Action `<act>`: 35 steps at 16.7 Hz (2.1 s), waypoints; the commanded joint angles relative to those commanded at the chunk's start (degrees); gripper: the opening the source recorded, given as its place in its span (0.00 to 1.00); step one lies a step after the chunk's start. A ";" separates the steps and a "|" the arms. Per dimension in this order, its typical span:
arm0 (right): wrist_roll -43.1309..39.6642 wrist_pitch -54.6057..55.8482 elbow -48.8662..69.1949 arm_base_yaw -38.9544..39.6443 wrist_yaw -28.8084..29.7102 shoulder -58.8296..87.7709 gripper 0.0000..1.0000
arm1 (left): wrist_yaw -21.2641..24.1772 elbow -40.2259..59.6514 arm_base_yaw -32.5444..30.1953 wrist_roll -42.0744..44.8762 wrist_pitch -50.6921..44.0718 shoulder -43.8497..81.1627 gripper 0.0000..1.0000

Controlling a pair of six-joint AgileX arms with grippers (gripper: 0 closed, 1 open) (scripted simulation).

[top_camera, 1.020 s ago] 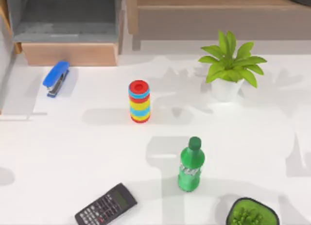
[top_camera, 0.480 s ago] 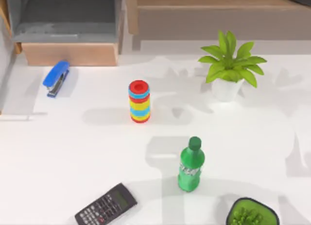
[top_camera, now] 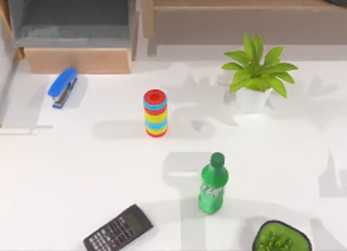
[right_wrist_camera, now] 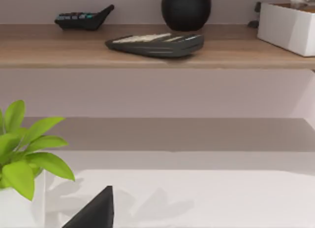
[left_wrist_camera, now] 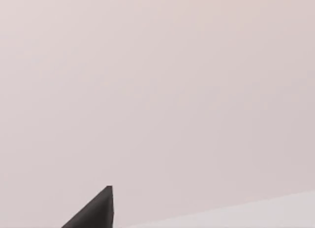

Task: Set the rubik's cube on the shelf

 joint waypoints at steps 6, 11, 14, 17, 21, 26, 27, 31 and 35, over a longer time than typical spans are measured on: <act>0.00 0.00 0.00 0.00 0.00 0.00 1.00 | -8.40 24.55 -11.15 -13.84 -37.47 6.41 1.00; 0.00 0.00 0.00 0.00 0.00 0.00 1.00 | -15.12 38.37 -20.54 -22.22 -62.17 12.88 1.00; 0.00 0.00 0.00 0.00 0.00 0.00 1.00 | -18.22 42.94 -24.38 -25.36 -71.81 16.40 1.00; 0.00 0.00 0.00 0.00 0.00 0.00 1.00 | -19.96 44.77 -26.02 -26.88 -76.48 18.72 1.00; 0.00 0.00 0.00 0.00 0.00 0.00 1.00 | -20.11 44.90 -26.13 -27.00 -76.85 18.93 1.00; 0.00 0.00 0.00 0.00 0.00 0.00 1.00 | -20.06 43.91 -26.06 -26.74 -77.67 17.05 1.00; 0.00 0.00 0.00 0.00 0.00 0.00 1.00 | -20.11 43.31 -26.16 -26.73 -78.27 15.78 1.00; 0.00 0.00 0.00 0.00 0.00 0.00 1.00 | -20.29 41.39 -26.83 -27.39 -80.23 11.96 1.00; 0.00 0.00 0.00 0.00 0.00 0.00 1.00 | -20.35 41.35 -26.97 -27.64 -77.59 14.81 1.00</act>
